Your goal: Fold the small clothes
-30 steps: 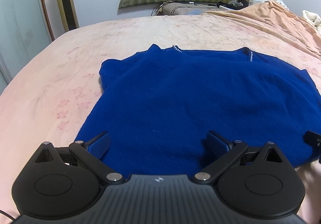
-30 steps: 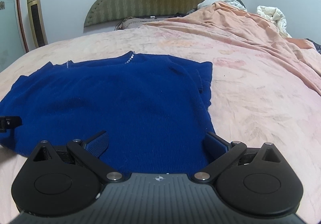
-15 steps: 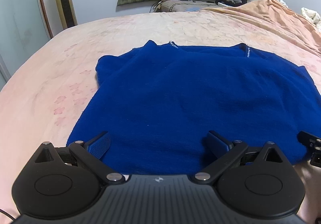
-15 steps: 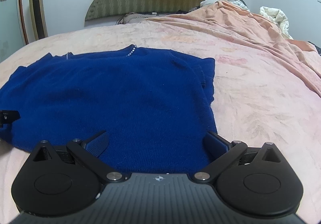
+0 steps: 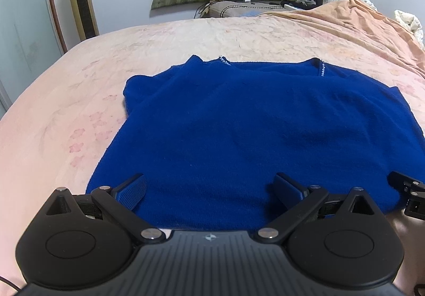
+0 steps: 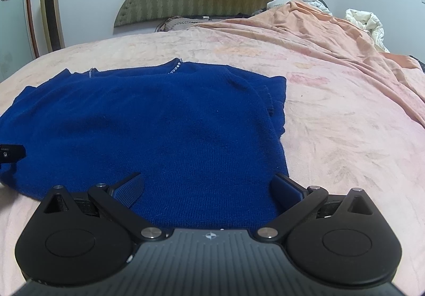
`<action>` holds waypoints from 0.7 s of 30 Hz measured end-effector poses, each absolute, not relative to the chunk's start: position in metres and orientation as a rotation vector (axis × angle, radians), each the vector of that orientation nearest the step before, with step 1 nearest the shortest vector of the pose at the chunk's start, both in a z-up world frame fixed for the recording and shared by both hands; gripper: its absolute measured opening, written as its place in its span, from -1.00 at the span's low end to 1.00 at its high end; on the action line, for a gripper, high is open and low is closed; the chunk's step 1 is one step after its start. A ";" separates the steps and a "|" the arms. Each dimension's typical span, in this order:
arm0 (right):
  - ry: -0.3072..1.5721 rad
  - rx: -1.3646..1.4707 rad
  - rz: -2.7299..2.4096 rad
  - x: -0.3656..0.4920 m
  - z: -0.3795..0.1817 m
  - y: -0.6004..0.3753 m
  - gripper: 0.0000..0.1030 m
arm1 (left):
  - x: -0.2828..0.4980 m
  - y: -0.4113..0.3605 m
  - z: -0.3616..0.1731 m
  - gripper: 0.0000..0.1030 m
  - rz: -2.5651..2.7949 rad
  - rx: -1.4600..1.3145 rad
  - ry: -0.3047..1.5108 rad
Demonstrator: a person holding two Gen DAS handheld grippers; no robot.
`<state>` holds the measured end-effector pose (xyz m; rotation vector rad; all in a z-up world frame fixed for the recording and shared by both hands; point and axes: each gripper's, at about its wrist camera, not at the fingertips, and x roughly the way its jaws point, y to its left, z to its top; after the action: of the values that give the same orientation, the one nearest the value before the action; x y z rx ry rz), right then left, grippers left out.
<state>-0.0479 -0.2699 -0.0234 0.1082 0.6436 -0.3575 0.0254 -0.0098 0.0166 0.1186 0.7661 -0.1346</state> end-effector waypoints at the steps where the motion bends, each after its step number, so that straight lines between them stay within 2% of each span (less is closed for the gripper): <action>1: 0.643 0.108 -0.357 -0.048 -0.023 -0.270 1.00 | 0.025 -0.010 0.017 0.99 -0.135 0.120 0.767; 21: 0.616 0.090 -0.305 -0.060 0.002 -0.237 0.99 | 0.018 -0.009 0.021 0.99 -0.144 0.124 0.762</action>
<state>-0.0599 -0.2371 0.0020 0.0896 0.6163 -0.3053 0.0181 -0.0086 0.0213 0.1237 0.7619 -0.1438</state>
